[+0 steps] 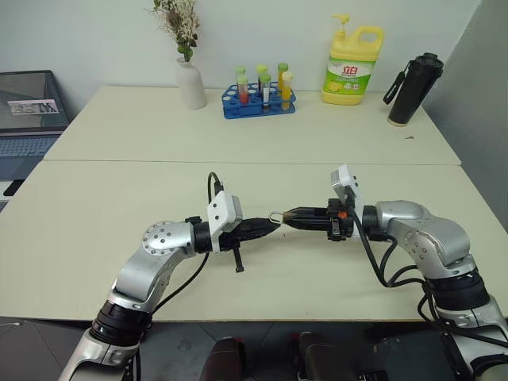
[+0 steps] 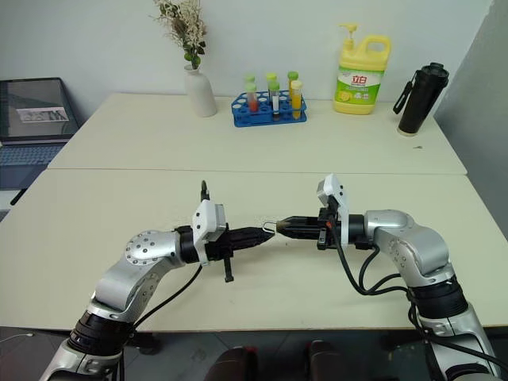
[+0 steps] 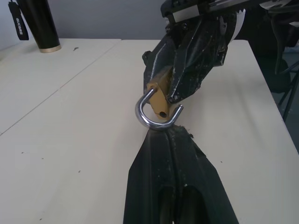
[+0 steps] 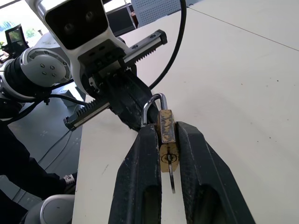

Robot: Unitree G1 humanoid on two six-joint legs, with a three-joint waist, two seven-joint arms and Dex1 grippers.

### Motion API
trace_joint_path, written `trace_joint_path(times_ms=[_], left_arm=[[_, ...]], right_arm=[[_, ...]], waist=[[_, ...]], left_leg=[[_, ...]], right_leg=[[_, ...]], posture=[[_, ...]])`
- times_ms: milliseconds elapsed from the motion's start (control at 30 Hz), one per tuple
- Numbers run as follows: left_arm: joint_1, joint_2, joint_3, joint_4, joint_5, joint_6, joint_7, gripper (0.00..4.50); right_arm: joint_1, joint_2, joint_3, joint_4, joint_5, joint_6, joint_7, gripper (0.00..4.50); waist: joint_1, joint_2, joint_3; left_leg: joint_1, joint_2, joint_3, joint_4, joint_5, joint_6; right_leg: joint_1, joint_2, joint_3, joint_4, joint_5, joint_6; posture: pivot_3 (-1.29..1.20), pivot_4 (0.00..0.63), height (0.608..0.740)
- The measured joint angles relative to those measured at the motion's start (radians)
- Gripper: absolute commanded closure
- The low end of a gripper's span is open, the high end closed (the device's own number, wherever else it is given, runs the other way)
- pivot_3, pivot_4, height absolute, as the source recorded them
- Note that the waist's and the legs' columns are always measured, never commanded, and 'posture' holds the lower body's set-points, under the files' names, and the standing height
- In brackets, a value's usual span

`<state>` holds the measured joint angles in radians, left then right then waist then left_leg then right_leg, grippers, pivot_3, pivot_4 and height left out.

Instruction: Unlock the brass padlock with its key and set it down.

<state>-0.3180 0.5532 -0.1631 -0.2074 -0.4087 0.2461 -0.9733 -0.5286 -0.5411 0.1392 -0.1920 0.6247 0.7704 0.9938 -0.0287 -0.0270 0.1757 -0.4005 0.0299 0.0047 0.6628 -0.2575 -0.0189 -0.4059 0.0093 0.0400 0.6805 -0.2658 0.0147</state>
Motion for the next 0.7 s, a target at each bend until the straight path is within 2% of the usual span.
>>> trace_joint_path(times_ms=[267,467,700], left_arm=[[-0.013,-0.023,0.014,0.073,0.099,-0.077,0.069,4.5],[-0.025,-0.036,0.011,0.054,0.087,-0.065,0.032,4.5],[0.026,-0.007,-0.003,-0.031,0.017,0.034,-0.041,4.5]], right_arm=[[0.003,0.003,0.001,0.001,-0.009,0.0,0.003,4.33],[0.005,0.004,0.001,0.001,-0.01,0.0,0.004,4.33],[0.007,0.004,0.001,0.001,-0.01,0.0,0.004,4.33]], waist=[[0.0,0.0,0.0],[0.0,0.0,0.0],[-0.001,0.0,0.0]], left_leg=[[0.0,0.0,0.0,0.0,0.0,0.0],[0.0,0.0,0.0,0.0,0.0,0.0],[0.0,0.0,0.0,0.0,0.0,0.0]], right_leg=[[0.0,0.0,0.0,0.0,0.0,0.0],[0.0,0.0,0.0,0.0,0.0,0.0],[0.0,0.0,0.0,0.0,-0.001,0.001]], posture=[[0.0,0.15,0.74],[0.0,0.15,0.74],[0.0,0.15,0.74]])
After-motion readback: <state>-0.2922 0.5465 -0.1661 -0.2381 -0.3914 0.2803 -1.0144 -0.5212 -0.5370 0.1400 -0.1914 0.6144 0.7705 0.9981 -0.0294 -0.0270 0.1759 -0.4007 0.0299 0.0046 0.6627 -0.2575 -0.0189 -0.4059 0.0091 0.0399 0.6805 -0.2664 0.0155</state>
